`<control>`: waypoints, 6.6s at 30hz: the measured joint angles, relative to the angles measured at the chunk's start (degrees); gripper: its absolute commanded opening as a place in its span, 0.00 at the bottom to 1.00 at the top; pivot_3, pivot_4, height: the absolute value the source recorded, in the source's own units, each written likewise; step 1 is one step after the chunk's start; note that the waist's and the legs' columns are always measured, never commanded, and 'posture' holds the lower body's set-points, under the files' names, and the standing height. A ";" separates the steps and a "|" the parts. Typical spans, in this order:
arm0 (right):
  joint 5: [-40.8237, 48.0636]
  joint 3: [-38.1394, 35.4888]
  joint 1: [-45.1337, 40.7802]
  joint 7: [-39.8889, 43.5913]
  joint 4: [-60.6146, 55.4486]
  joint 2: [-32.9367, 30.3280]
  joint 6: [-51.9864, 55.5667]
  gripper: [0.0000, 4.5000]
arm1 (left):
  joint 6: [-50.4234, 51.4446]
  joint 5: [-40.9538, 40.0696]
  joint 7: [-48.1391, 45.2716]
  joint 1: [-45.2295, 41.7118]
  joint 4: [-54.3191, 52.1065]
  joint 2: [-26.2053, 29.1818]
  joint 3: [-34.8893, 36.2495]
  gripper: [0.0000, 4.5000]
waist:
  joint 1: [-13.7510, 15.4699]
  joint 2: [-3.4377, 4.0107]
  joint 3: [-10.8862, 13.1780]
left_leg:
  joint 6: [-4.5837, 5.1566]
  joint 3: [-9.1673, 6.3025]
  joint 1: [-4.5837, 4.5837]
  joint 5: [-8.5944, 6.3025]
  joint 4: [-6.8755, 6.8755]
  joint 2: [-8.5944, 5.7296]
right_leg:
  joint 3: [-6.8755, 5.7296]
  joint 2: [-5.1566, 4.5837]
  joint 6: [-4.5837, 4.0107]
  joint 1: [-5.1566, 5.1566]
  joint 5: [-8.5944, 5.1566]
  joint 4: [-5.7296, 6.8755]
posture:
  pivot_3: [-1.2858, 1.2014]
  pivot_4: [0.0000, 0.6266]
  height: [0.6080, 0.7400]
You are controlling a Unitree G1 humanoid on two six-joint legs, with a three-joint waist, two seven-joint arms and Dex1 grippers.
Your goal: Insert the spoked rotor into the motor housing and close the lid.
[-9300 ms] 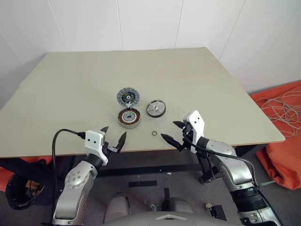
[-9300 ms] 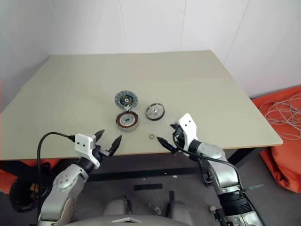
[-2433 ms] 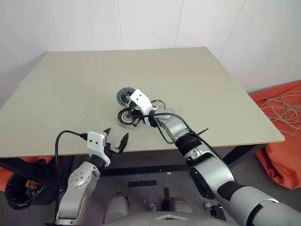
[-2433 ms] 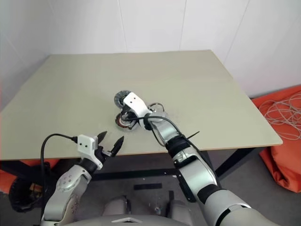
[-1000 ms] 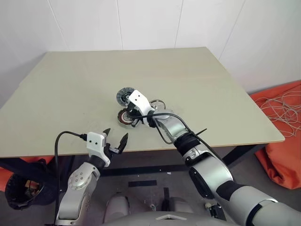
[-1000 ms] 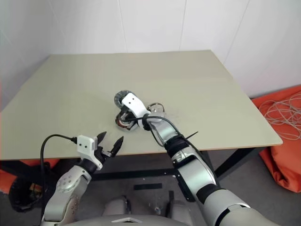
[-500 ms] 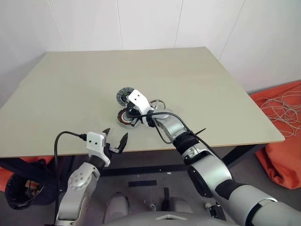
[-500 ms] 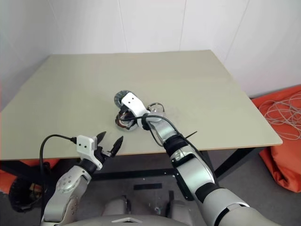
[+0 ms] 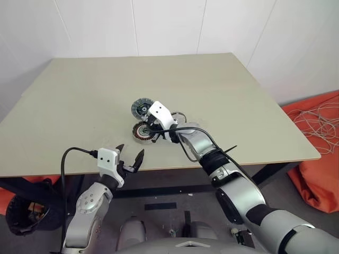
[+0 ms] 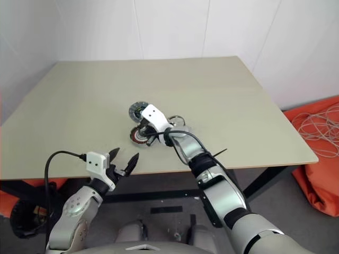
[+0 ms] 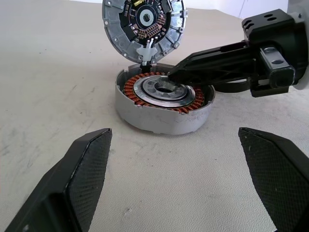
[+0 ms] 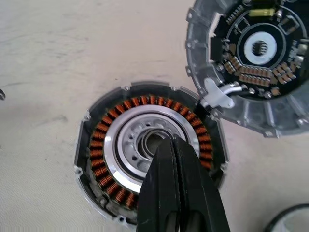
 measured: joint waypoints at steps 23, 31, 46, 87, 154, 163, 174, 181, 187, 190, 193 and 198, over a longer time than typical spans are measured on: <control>1.52 -0.91 0.58 -1.96 -1.86 0.83 1.20 0.00 | -0.43 -0.12 -0.10 -0.06 0.54 -0.02 0.07 1.00 | -0.01 0.00 0.00 | -0.01 0.00 0.00 0.00 0.00 0.00 | 0.00 0.00 -0.01 -0.03 -0.01 0.03 | 0.52 0.00 1.00; 3.41 -1.11 0.44 0.36 -4.07 1.51 1.74 0.00 | -0.42 -0.15 -0.07 -0.04 0.54 -0.02 0.06 1.00 | -0.01 0.00 0.00 | 0.00 0.00 -0.01 0.00 0.00 0.01 | 0.00 0.00 -0.02 -0.04 -0.01 0.03 | 0.52 0.00 1.00; 2.94 0.04 -2.23 -1.81 2.75 3.47 0.04 0.00 | -0.34 -0.15 0.20 0.29 0.01 -0.16 0.02 1.00 | -0.03 0.01 0.01 | -0.01 0.00 -0.01 0.01 0.00 0.01 | 0.00 0.00 -0.03 -0.04 -0.02 0.05 | 0.52 0.00 1.00; 12.85 -7.98 10.20 2.61 -31.70 -10.94 20.07 0.00 | -0.01 -0.16 0.06 1.51 -0.87 -0.16 0.27 1.00 | 0.53 -0.03 -0.01 | -0.03 -0.01 0.16 0.02 -0.01 -0.01 | 0.02 0.01 0.01 0.14 -0.02 -0.01 | 0.52 0.00 1.00; 31.26 -38.66 4.63 -29.98 -21.16 0.68 50.57 0.76 | 2.61 -1.14 0.97 1.03 -2.95 0.58 0.12 1.00 | 0.17 0.05 0.02 | -0.48 0.03 0.08 0.30 -0.03 -0.06 | 0.02 0.00 -0.01 -0.01 -0.04 0.16 | 0.52 0.00 1.00; 33.00 -40.33 4.44 -30.63 -20.77 0.89 49.17 0.10 | 1.56 -1.13 0.60 1.28 -1.43 0.56 0.18 1.00 | 0.15 0.07 0.01 | -0.49 0.03 0.09 0.31 -0.04 -0.07 | 0.02 0.01 -0.01 -0.02 -0.04 0.17 | 0.52 0.00 1.00; 34.87 -40.08 3.27 -31.37 -20.71 0.65 49.06 0.08 | 0.89 -1.14 0.44 1.21 -0.91 0.44 0.26 1.00 | 0.20 0.13 -0.03 | -0.59 0.02 0.18 0.37 -0.06 -0.08 | 0.02 0.00 0.11 0.06 -0.09 0.22 | 0.52 0.00 1.00; 38.11 -43.05 4.70 -32.77 -21.25 0.19 51.72 0.08 | 1.01 -1.15 0.47 1.03 -0.94 0.46 0.23 1.00 | 0.31 0.13 -0.03 | -0.59 0.03 0.15 0.37 -0.06 -0.09 | 0.02 -0.01 0.05 0.06 -0.06 0.21 | 0.52 0.00 1.00; 41.97 -49.26 4.97 -35.29 -21.24 -1.20 54.94 0.08 | 1.39 -1.18 0.52 0.18 -0.94 0.40 0.20 1.00 | 0.91 0.14 -0.03 | -0.60 0.03 0.13 0.38 -0.06 -0.12 | 0.02 -0.03 0.30 0.06 -0.21 0.21 | 0.52 0.00 1.00; 44.44 -53.48 5.21 -36.51 -21.24 -1.62 57.38 0.08 | 1.43 -1.18 0.51 0.07 -0.92 0.25 0.17 1.00 | 0.95 0.15 -0.03 | -0.60 0.03 0.09 0.38 -0.07 -0.10 | 0.02 -0.02 0.20 -0.01 -0.15 0.21 | 0.52 0.00 1.00; 47.13 -57.66 5.28 -38.20 -21.18 -1.54 59.65 0.08 | 1.43 -1.18 0.44 -0.14 -0.85 -0.02 0.03 1.00 | 0.92 0.17 -0.03 | -0.60 0.04 0.05 0.38 -0.09 -0.10 | 0.02 -0.01 0.04 -0.07 -0.06 0.21 | 0.52 0.00 1.00; 51.05 -61.70 5.36 -39.07 -21.15 -1.55 65.56 0.08 | 1.41 -1.18 0.10 -0.14 -0.38 -0.08 0.04 1.00 | 0.83 0.19 -0.02 | -0.60 0.04 0.03 0.38 -0.10 -0.10 | 0.02 -0.01 0.05 -0.11 -0.06 0.21 | 0.52 0.00 1.00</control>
